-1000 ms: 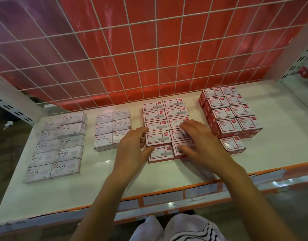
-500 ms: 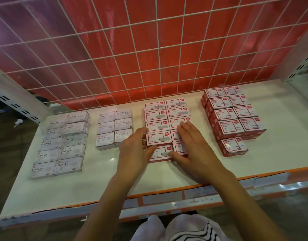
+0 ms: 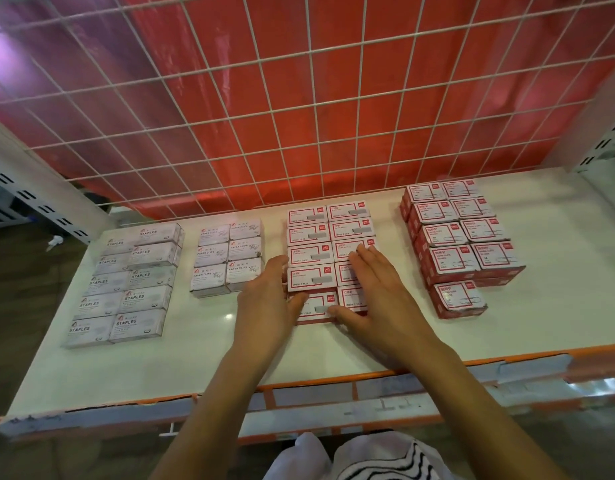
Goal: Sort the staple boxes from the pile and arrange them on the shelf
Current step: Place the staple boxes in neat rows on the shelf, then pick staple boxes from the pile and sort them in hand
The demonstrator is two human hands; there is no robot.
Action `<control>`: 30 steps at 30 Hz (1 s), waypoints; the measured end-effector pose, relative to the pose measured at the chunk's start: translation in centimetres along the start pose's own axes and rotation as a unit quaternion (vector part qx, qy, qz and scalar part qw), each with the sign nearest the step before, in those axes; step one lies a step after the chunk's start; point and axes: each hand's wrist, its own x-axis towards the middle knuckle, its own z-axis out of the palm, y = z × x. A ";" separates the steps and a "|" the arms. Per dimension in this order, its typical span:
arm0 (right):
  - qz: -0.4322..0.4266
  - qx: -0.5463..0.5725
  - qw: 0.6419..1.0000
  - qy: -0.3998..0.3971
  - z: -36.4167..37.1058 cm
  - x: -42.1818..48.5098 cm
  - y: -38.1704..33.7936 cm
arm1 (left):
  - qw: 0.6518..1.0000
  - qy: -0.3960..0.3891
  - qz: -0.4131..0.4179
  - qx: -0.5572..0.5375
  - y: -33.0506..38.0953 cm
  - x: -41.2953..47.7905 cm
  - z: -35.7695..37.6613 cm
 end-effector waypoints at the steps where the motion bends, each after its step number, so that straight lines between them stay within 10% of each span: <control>1: -0.004 0.000 1.000 -0.002 -0.2 0.0 0.1 | 1.000 -0.001 -0.002 0.015 0.2 -0.1 -0.1; 15: -0.094 -0.065 0.991 0.070 -4.0 -2.4 2.2 | 0.974 0.093 0.158 0.133 5.8 -2.9 4.2; 30: 0.102 -0.089 0.972 0.194 -7.9 -8.0 9.6 | 0.931 -0.026 0.321 0.174 15.5 -1.9 9.4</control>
